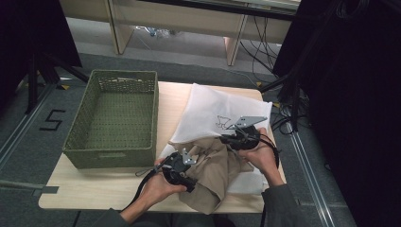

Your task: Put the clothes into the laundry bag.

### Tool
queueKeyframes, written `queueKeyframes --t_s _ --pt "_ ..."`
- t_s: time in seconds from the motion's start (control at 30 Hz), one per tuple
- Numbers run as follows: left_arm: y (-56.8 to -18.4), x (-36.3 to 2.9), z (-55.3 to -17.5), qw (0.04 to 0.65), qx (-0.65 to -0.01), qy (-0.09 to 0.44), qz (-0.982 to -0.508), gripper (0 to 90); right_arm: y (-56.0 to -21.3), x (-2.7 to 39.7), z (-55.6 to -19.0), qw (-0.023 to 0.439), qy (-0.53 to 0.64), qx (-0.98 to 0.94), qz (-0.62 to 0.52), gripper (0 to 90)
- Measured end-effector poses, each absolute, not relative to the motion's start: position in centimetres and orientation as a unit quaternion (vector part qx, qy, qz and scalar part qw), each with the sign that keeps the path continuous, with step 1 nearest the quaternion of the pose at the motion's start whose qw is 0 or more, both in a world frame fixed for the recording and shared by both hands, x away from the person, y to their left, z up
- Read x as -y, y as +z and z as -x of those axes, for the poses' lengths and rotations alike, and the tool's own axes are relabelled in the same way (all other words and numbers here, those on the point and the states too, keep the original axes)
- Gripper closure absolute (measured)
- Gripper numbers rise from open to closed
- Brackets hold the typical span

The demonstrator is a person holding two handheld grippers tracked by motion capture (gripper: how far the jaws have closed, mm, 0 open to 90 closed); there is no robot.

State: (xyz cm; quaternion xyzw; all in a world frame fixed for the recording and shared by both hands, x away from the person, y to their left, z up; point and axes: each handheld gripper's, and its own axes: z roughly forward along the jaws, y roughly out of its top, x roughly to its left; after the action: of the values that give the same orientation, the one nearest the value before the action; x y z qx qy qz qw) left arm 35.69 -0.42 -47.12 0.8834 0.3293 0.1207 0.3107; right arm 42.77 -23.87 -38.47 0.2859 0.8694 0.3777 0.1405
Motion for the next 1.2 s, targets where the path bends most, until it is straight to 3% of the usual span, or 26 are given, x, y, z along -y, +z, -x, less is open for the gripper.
queueKeyframes --t_s 0.33,0.67,0.77,1.2 --pt "-48.0 1.4 -35.8 0.315 -0.325 0.125 -0.883 21.3 -38.6 23.6 -42.8 0.137 0.376 -0.870 -0.287 88.1" --pt "-47.6 2.4 -36.3 0.321 -0.297 0.159 -0.885 71.2 -38.6 23.4 -42.7 0.137 0.373 -0.873 -0.284 88.1" --pt "-47.4 2.7 -36.7 0.327 -0.301 0.157 -0.882 78.3 -38.5 23.4 -42.7 0.136 0.373 -0.872 -0.286 88.0" --pt "-44.5 6.0 -41.2 0.360 -0.334 0.180 -0.853 81.9 -37.8 23.8 -42.7 0.141 0.383 -0.867 -0.284 88.1"
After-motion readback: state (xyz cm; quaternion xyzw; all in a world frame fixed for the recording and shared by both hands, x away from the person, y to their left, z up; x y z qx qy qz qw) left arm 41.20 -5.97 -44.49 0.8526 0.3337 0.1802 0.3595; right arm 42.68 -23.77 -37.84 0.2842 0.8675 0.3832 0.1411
